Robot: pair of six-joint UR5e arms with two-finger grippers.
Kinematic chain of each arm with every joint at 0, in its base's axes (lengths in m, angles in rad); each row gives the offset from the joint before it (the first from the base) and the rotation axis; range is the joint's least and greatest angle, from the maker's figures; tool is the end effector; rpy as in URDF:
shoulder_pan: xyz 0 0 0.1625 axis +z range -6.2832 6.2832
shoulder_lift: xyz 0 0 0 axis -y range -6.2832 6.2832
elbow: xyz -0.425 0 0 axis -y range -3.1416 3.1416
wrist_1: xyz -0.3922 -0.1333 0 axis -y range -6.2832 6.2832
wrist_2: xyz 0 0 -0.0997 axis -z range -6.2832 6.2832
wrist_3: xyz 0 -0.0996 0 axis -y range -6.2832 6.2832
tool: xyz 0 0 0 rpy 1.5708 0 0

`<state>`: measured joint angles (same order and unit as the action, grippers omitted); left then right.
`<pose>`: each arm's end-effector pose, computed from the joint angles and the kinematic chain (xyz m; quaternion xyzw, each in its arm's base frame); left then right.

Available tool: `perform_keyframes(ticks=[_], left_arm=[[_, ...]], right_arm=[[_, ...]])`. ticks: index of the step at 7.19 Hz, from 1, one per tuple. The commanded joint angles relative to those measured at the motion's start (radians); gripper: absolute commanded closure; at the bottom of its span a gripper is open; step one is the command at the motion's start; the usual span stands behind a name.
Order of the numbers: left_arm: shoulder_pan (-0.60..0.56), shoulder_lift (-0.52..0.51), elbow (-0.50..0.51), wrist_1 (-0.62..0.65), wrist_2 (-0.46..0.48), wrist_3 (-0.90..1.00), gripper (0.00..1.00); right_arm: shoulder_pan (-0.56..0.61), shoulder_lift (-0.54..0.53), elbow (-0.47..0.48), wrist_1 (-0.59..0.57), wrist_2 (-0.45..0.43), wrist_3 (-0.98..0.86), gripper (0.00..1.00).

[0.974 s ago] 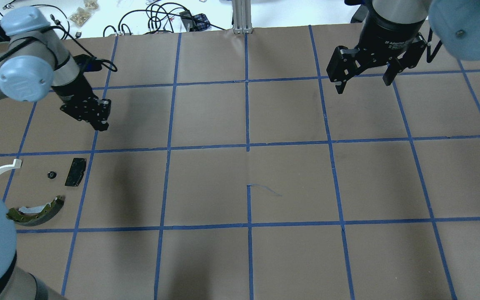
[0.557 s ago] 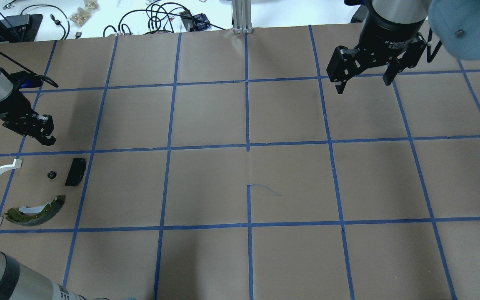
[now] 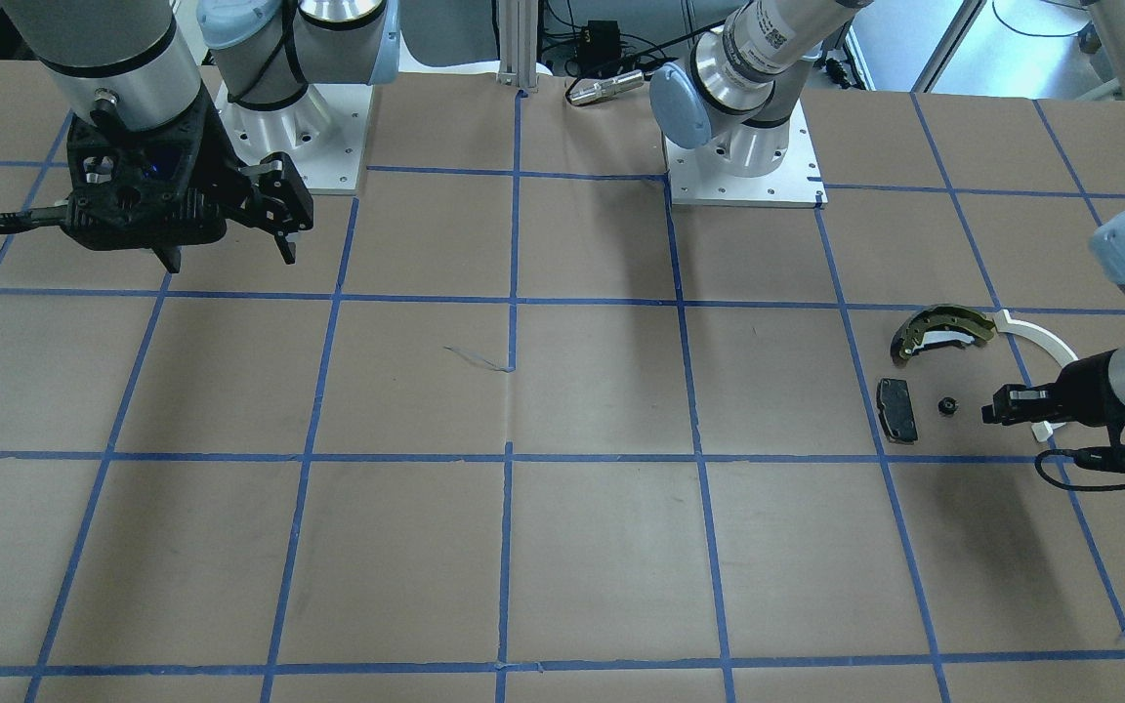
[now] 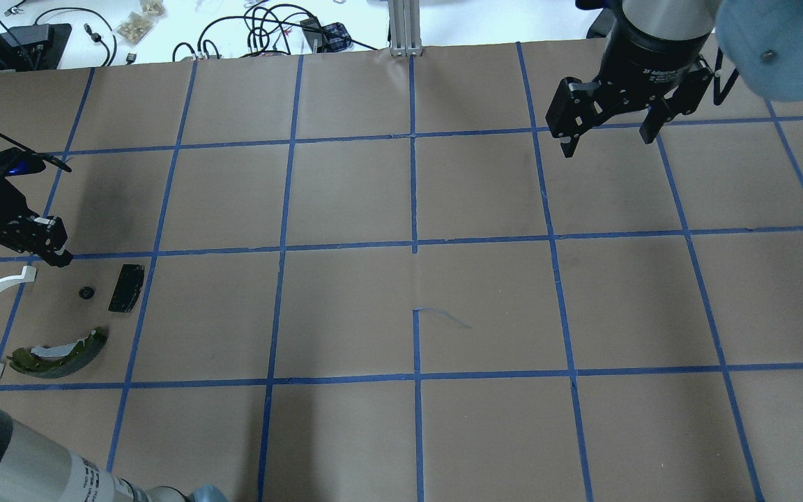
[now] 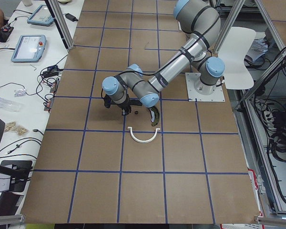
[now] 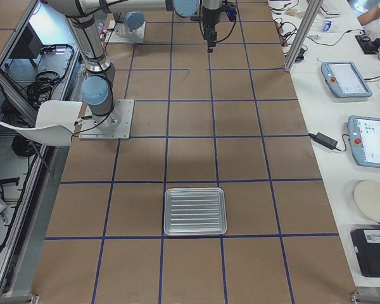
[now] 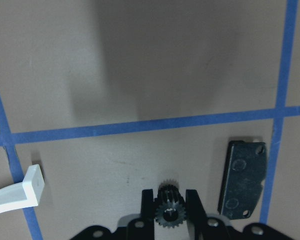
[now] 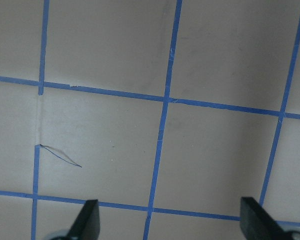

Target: Place bearing gear from tray to pile

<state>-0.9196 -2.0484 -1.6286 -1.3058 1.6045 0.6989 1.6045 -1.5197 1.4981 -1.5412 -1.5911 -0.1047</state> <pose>0.2616 -0.5577 0.2173 -0.0259 -0.9904 -0.1156 0.0712 0.1485 -0.5080 0.4950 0.0692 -0.9975 -0.0044 0.0100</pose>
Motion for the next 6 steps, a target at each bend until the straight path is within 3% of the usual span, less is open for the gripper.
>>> perform_keyframes(ticks=[1,6], left_arm=[[0.031,-0.01,-0.023,0.002,0.0,0.019,1.0],[0.054,-0.013,-0.056,0.003,0.0,0.024,0.98]], right_arm=[[0.0,0.001,-0.001,0.0,-0.001,0.0,0.0],[0.0,0.003,-0.001,0.0,-0.001,-0.001,0.0]])
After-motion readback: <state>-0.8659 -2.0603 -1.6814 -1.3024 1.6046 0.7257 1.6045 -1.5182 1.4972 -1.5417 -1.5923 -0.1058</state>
